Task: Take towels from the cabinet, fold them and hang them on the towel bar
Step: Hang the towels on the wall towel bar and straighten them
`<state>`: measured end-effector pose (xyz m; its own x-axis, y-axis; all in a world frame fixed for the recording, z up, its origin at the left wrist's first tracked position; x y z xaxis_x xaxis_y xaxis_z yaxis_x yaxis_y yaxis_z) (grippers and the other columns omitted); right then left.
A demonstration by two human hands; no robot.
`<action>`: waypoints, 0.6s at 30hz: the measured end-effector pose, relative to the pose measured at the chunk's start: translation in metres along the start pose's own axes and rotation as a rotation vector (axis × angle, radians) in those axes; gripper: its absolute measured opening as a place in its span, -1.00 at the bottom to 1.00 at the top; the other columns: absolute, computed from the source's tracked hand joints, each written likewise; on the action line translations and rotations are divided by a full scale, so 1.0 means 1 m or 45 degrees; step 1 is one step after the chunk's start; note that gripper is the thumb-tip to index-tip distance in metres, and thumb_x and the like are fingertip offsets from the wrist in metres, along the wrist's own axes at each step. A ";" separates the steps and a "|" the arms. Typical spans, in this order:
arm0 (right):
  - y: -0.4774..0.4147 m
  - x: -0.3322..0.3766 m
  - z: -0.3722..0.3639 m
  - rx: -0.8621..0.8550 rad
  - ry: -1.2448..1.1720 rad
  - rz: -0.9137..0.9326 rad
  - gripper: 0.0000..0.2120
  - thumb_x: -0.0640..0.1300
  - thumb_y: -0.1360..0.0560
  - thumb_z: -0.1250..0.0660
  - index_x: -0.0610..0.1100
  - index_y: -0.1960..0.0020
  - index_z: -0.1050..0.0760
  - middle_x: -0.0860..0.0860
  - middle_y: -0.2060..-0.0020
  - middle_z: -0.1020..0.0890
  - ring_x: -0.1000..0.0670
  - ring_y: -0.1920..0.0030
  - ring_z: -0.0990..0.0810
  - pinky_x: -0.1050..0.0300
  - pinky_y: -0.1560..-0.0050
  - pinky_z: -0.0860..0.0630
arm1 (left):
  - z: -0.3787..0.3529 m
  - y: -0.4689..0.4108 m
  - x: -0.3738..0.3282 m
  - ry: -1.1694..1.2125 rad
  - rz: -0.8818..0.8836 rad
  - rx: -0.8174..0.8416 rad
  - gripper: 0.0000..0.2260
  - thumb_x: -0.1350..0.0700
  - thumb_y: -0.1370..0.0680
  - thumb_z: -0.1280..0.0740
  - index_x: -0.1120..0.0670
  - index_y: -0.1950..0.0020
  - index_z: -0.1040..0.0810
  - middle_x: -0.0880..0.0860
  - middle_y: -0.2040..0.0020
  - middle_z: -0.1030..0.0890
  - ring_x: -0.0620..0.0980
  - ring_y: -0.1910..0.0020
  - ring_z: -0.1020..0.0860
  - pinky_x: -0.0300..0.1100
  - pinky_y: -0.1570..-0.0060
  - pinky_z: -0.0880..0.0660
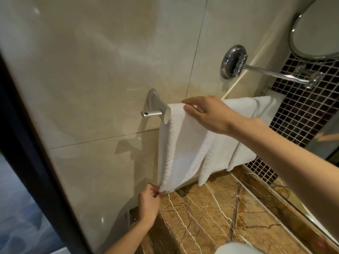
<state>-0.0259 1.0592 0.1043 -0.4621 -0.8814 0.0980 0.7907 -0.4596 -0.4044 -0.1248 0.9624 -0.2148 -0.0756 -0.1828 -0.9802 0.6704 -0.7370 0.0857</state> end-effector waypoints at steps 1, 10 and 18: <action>0.001 -0.001 -0.001 -0.006 -0.005 -0.007 -0.64 0.01 -0.63 -0.11 -0.21 -0.19 -0.54 -0.16 -0.08 -0.64 -0.18 -0.09 -0.57 -0.11 -0.13 -0.47 | 0.000 0.000 -0.001 0.005 0.004 -0.001 -0.82 0.24 -0.43 -0.46 0.14 0.10 -0.47 0.04 0.20 -0.66 -0.06 0.21 -0.64 -0.27 0.27 -0.54; 0.005 -0.004 -0.006 -0.099 -0.007 0.010 -0.59 0.04 -0.61 -0.11 -0.28 -0.06 -0.53 -0.18 0.02 -0.66 -0.21 0.00 -0.59 -0.11 -0.05 -0.51 | -0.002 0.001 -0.001 -0.051 0.022 0.062 -0.85 0.26 -0.45 -0.44 0.02 0.13 -0.55 -0.11 0.21 -0.63 -0.18 0.17 -0.61 -0.39 0.27 -0.46; 0.007 -0.003 -0.006 -0.068 -0.043 -0.014 -0.65 -0.03 -0.63 -0.14 -0.28 -0.10 -0.55 -0.17 -0.04 -0.65 -0.21 -0.05 -0.57 -0.01 -0.20 -0.40 | -0.004 0.000 0.001 -0.151 0.032 0.048 -0.89 0.22 -0.45 -0.45 0.07 0.14 -0.54 -0.08 0.22 -0.63 -0.18 0.22 -0.59 -0.40 0.30 -0.42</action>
<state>-0.0216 1.0597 0.0957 -0.4563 -0.8799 0.1326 0.7627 -0.4635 -0.4510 -0.1223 0.9647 -0.2160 -0.1478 -0.2755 -0.9499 0.6451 -0.7548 0.1185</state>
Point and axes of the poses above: each hand's wrist, its own y-axis away from the middle knuckle, its own z-axis out of the back of the hand, x = y × z, the point moved 4 cm from there along -y, towards the middle knuckle
